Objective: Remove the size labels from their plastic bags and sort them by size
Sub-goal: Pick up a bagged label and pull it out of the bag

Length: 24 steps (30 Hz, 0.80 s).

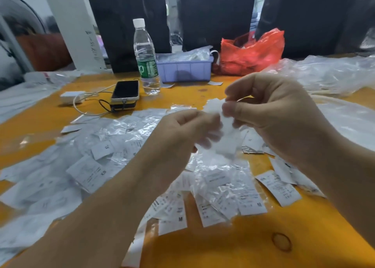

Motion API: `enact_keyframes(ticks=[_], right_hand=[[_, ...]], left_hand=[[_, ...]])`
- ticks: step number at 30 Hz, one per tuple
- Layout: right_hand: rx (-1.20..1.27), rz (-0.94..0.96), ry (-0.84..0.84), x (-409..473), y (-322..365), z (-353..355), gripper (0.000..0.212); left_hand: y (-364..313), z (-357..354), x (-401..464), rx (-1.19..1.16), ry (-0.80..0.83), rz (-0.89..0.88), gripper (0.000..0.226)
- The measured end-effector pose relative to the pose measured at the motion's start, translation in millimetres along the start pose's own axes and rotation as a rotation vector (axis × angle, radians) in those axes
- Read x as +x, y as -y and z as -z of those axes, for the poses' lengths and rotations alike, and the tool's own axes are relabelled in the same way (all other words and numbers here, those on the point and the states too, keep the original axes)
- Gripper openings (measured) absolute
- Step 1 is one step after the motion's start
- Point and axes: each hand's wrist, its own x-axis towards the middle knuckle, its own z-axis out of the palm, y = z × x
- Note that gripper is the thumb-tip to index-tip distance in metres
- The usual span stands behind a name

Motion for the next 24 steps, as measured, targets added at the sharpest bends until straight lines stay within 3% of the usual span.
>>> enact_keyframes(ticks=[4, 6, 10, 14, 16, 20, 24], right_hand=[[0.065, -0.104, -0.004, -2, -12, -3, 0.019], [0.147, -0.232, 0.053, -3, -14, -1, 0.029], [0.209, -0.395, 0.262, -6, -14, 2, 0.039], [0.215, -0.422, 0.248, -7, -13, 5, 0.033], [0.008, -0.374, 0.225, -7, -15, 9, 0.018], [-0.677, -0.107, 0.147, -8, -22, 12, 0.020], [-0.965, -0.100, 0.176, -10, -29, 12, 0.022]], left_hand=[[4, 1, -1, 0.036, -0.010, -0.046, 0.014], [5, 0, -1, 0.047, -0.029, -0.048, 0.012], [5, -2, 0, 0.059, -0.092, -0.053, 0.023], [8, 1, 2, 0.028, -0.124, -0.001, 0.028], [9, 4, 3, 0.020, -0.155, 0.008, 0.028], [10, 8, 5, 0.061, -0.214, -0.015, 0.020], [11, 5, 4, 0.118, -0.141, -0.006, 0.017]])
